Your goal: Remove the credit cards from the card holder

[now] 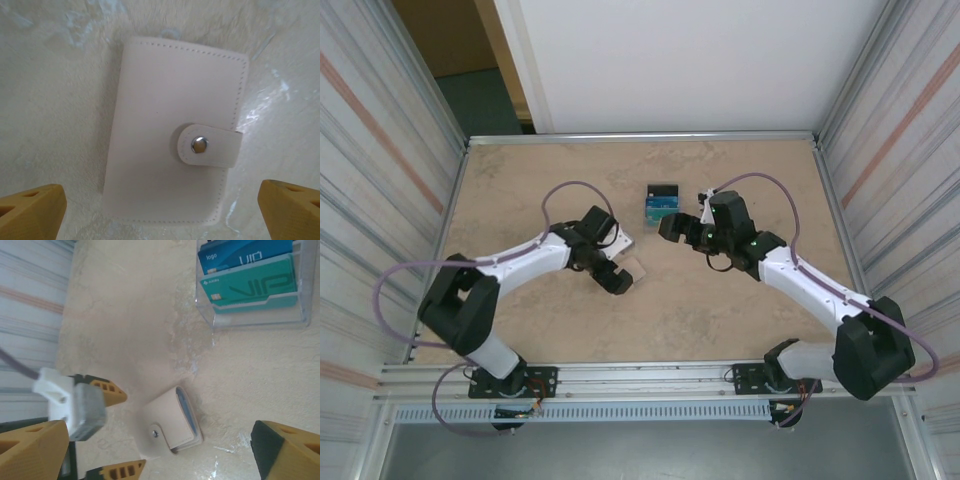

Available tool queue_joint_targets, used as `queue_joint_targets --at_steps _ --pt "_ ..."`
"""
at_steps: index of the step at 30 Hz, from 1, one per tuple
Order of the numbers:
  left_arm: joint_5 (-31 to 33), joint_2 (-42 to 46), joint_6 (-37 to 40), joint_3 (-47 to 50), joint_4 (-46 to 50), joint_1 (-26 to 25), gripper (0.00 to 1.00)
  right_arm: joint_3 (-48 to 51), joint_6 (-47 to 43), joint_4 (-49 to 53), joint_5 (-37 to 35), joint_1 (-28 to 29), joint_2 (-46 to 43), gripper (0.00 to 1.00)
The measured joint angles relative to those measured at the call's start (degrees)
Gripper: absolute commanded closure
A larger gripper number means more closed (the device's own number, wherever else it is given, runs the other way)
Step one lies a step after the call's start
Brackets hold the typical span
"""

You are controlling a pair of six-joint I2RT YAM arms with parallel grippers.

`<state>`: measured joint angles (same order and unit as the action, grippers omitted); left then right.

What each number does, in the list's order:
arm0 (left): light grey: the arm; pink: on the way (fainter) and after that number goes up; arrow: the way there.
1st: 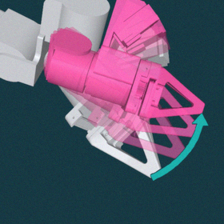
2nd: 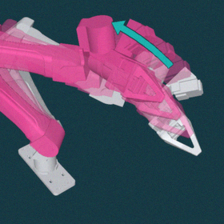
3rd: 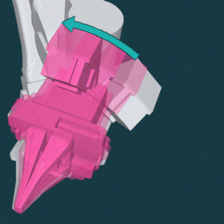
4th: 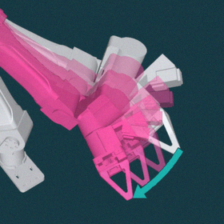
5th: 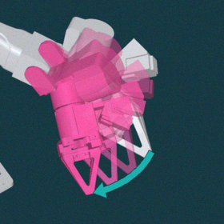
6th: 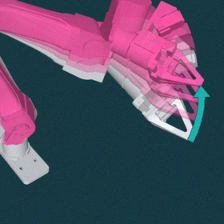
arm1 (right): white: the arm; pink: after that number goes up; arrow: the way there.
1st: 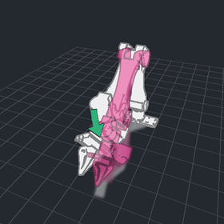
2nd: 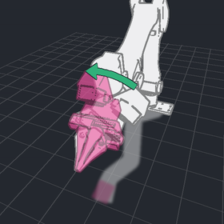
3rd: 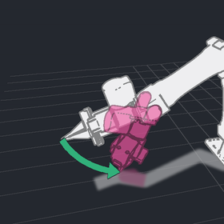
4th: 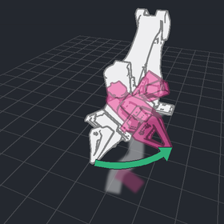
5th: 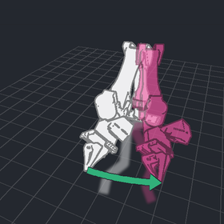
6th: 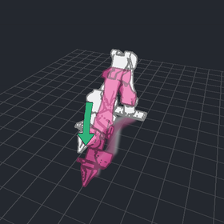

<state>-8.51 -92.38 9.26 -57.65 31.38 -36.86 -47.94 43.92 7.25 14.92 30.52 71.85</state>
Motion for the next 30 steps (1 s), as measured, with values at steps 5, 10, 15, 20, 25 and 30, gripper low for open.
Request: queue_joint_targets --at_steps 5,10,15,20,25,30 --pt "0.0 -3.8 1.9 -2.1 2.3 0.0 0.01 1.4 0.0 0.5 -1.9 0.0 -2.5 0.01" --pt "0.6 -7.2 3.0 -3.9 4.0 -0.3 0.01 2.1 0.0 1.1 -3.2 -0.1 -3.5 0.01" --pt "3.2 -10.3 3.4 -5.8 5.7 -1.9 0.01 2.1 0.0 1.5 -3.6 -0.3 -3.6 0.01" --pt "6.1 -11.7 3.4 -7.3 7.0 -2.7 0.18 2.1 0.0 1.5 -3.8 -0.7 -3.6 0.01" --pt "7.2 -11.9 3.0 -7.6 6.9 -2.9 0.34 2.2 0.5 1.5 -4.5 -0.9 -3.6 0.01" --pt "7.1 -10.5 2.1 -6.9 6.3 -3.0 0.41 3.4 0.9 1.4 -4.4 -1.4 -3.5 0.01"
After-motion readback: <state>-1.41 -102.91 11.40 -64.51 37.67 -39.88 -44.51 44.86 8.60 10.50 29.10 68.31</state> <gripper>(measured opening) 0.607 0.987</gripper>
